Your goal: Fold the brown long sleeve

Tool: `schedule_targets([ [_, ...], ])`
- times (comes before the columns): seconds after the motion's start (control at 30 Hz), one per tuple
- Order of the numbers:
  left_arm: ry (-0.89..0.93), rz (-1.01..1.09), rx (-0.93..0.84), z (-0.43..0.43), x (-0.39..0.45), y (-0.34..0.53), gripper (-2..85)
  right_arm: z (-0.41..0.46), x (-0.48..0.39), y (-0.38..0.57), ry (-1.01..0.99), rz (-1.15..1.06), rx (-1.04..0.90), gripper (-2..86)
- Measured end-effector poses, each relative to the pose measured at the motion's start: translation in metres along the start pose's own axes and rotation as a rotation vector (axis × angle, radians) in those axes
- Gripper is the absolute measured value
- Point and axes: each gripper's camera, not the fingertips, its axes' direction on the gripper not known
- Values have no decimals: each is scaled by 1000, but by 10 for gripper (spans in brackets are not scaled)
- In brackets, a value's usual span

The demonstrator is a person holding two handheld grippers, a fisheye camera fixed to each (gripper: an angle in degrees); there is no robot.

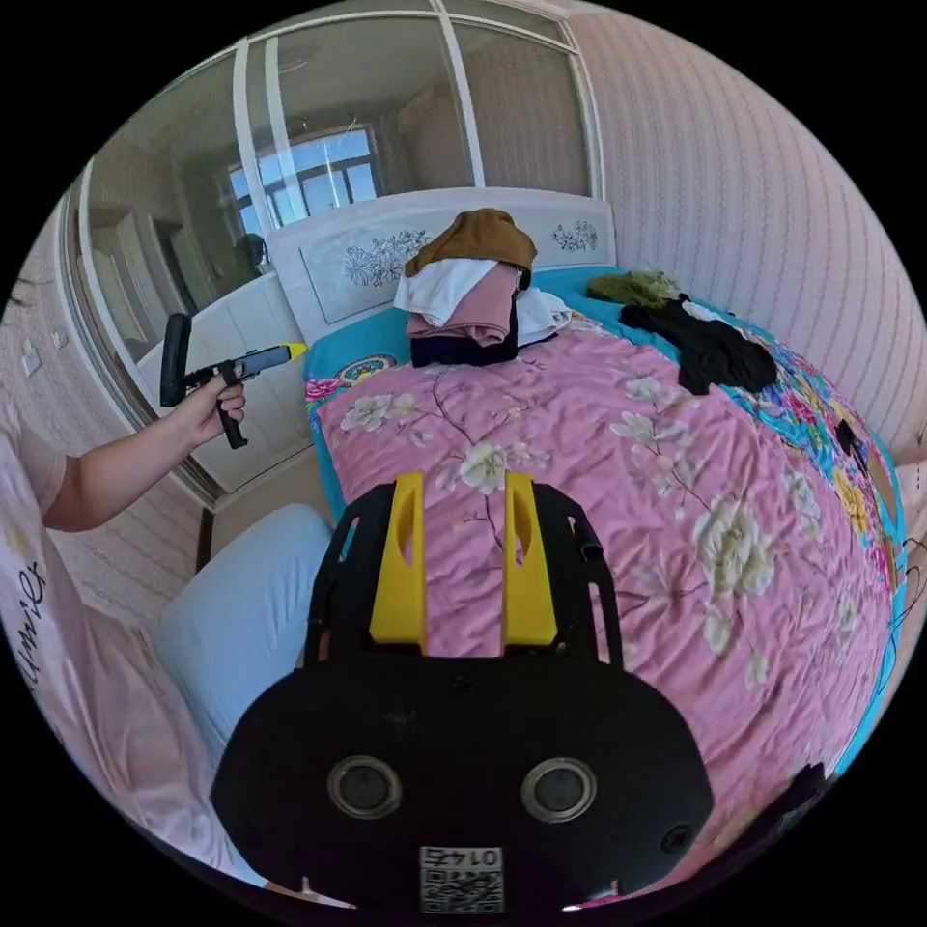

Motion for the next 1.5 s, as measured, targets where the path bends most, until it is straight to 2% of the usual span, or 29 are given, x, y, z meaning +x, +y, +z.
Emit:
schedule_targets([
  [0.17,-43,-12,112,22,-52,-54,49,71,-15,-108,-66,-192,9,152],
  [0.33,-90,89,137,71,-72,-131,69,130,-21,-203,-16,-307,96,143],
  [0.53,-151,37,57,136,-102,-178,81,216,-12,-282,-81,-199,127,114],
  [0.67,-202,29,-37,168,-118,-190,32,270,5,-306,-181,-16,48,69],
  [0.77,-170,58,69,151,-111,-195,-4,271,26,-303,-290,82,47,11],
  [0.93,-60,188,148,123,-79,-210,-9,204,66,-290,-300,9,201,-2],
  [1.03,54,279,226,96,-39,-224,-10,138,97,-269,-300,4,289,-4],
  [1.1,122,408,299,70,15,-218,-10,78,119,-222,-308,43,402,-5],
  [1.23,388,522,239,54,107,-167,-10,2,142,-103,-299,166,493,-5],
  [1.33,652,591,120,52,172,-91,-10,-40,151,24,-286,369,514,-5],
  [1.37,746,584,19,58,193,-58,-10,-48,153,74,-245,476,474,-5],
  [1.47,855,527,-294,88,231,29,-10,-49,161,185,-92,740,240,-4],
  [1.5,837,541,-414,100,242,59,-10,-45,167,219,-109,842,144,-4],
])
